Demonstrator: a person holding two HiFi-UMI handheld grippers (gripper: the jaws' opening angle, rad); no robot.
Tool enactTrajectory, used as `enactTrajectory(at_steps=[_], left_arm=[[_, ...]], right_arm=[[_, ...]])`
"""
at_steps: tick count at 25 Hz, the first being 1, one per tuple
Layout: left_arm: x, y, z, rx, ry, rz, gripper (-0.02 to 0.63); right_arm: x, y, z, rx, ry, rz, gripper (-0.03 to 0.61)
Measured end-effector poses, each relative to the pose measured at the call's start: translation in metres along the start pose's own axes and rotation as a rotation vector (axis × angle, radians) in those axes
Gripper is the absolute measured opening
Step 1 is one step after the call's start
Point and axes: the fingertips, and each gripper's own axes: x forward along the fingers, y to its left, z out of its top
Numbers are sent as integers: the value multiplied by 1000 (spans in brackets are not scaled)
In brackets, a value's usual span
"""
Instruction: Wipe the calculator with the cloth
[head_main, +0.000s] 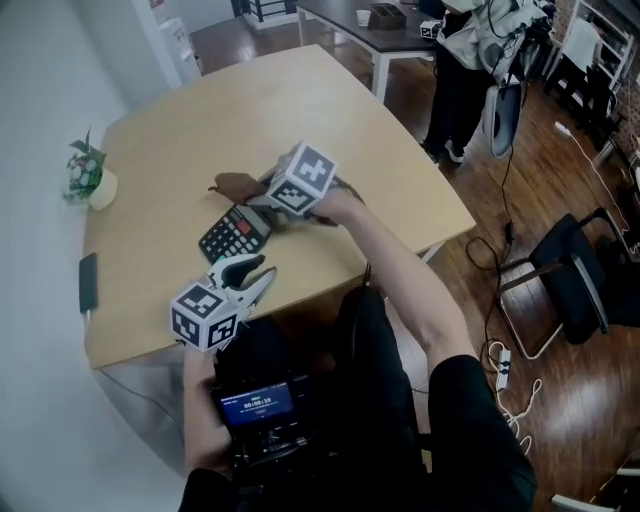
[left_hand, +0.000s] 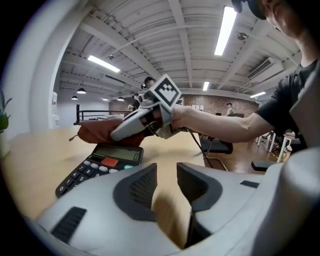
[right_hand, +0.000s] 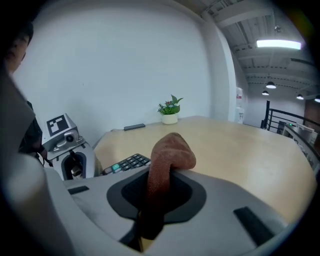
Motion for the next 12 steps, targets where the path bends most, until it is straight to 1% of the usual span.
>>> enactTrajectory(at_steps=[2,5,7,9,10,11,12], left_arm=[[-1,5,1,-2,-10,2,121],[0,11,2,1,-20,7,121],[0,17,4,8,-26,17,121],[0,20,6,6,-37,23,121],[0,20,6,2,-44,23,121],[0,21,6,-3,-51,22,121],[0,21,6,-8,-57,22,121]], right_arm=[[-15,15,-11,38,-17,-21,58],[-36,48,-33,94,-51,-27,58],[-46,73,-45,105,-53,-5,58],[-54,92,-53,95,-52,38,58],[-59,93,-53,87,-58,43,58],[-64,86,-50,82,-71,22,58],[-68,71,-43,82,-93,-23,58]])
